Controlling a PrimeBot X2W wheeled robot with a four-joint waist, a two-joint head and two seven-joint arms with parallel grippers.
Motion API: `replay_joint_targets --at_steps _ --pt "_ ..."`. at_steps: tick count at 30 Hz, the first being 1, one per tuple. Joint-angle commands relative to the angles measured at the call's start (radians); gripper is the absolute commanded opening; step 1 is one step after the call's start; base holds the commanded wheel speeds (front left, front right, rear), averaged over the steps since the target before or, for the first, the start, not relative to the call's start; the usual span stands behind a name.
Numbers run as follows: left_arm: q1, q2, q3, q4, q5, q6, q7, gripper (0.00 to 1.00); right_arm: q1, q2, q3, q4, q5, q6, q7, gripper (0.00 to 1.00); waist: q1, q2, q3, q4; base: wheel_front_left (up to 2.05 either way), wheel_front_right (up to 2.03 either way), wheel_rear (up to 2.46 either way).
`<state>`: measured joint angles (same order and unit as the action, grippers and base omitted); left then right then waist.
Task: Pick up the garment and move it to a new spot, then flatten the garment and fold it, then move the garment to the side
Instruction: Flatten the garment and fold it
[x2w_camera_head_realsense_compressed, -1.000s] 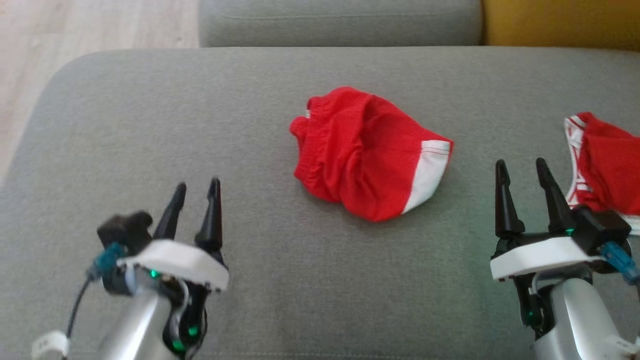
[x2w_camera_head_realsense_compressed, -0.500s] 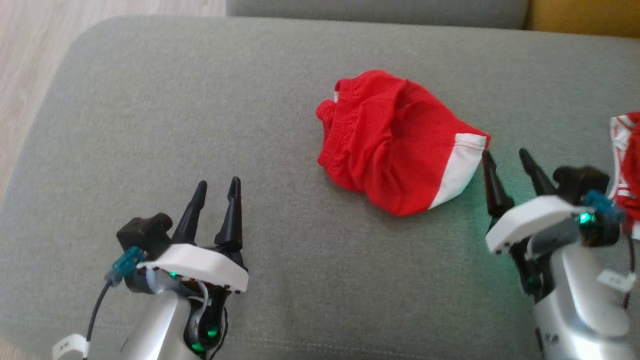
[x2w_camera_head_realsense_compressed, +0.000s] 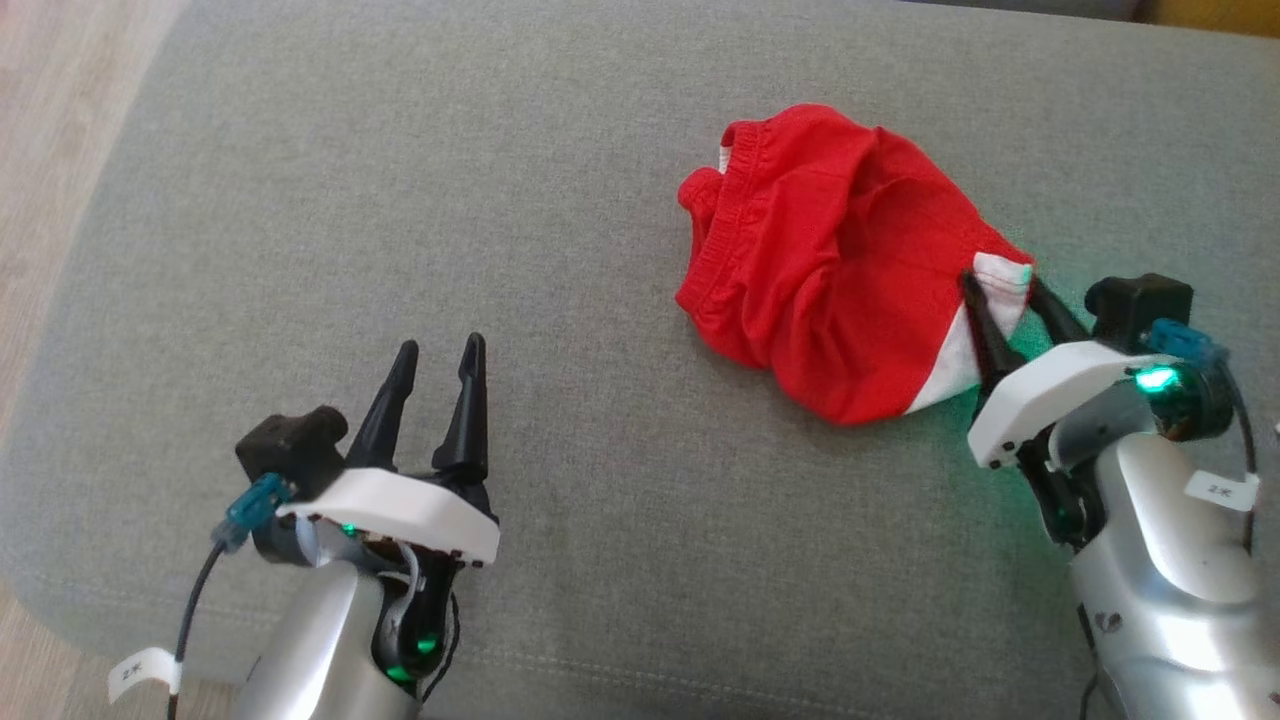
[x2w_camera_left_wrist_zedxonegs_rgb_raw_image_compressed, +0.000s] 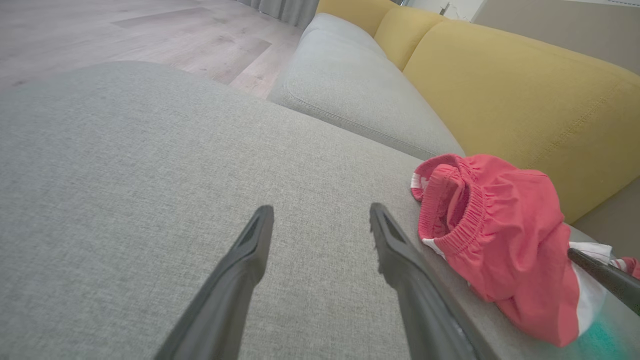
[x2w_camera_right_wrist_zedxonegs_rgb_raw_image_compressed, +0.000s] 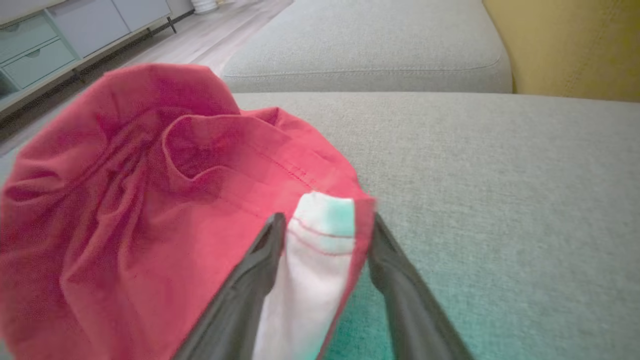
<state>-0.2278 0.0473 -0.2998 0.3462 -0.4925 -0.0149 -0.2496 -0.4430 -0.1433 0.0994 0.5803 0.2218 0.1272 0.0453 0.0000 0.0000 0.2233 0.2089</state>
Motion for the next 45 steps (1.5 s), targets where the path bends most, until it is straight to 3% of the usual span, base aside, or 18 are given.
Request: replay_joint_targets --at_steps 1,9,17,25,28,32,45 --pt "-0.034 0.005 0.044 -0.024 0.011 -0.005 -0.012 1.00 -0.039 -0.010 0.035 -0.030 0.005 0.003 -0.023 0.00 0.0000 0.0000 -0.004 -0.002 0.00 0.00 0.00" --pt "-0.020 0.003 0.049 -0.010 -0.004 -0.005 -0.012 1.00 -0.077 -0.019 0.136 -0.123 -0.012 0.003 -0.066 0.00 0.0000 0.0000 -0.066 -0.023 0.00 0.00 0.00" --pt "0.008 0.003 0.032 -0.010 -0.030 0.004 -0.012 1.00 -0.204 -0.020 0.288 -0.314 0.018 0.003 0.025 0.00 0.0000 0.0000 -0.138 -0.033 0.00 0.00 0.00" --pt "0.034 0.003 0.029 -0.014 -0.042 0.014 -0.012 1.00 -0.370 0.049 0.374 -0.412 0.106 0.003 0.078 0.00 0.0000 0.0000 -0.166 -0.038 0.00 0.00 0.00" --pt "0.038 0.003 0.027 -0.014 -0.044 0.015 -0.012 1.00 -0.433 0.077 0.314 -0.393 0.132 0.003 0.059 0.00 0.0000 0.0000 -0.171 -0.037 0.00 0.00 0.00" --pt "0.043 0.003 0.030 -0.020 -0.045 0.019 -0.012 1.00 -0.452 0.091 0.143 -0.305 0.074 0.003 0.069 0.00 0.0000 0.0000 -0.173 -0.040 0.00 0.00 0.00" --pt "0.030 0.003 0.025 -0.033 -0.032 0.014 -0.012 1.00 -0.177 0.093 -0.315 -0.008 -0.236 0.003 0.140 0.00 0.0000 0.0000 -0.125 -0.071 0.00 0.00 0.00"
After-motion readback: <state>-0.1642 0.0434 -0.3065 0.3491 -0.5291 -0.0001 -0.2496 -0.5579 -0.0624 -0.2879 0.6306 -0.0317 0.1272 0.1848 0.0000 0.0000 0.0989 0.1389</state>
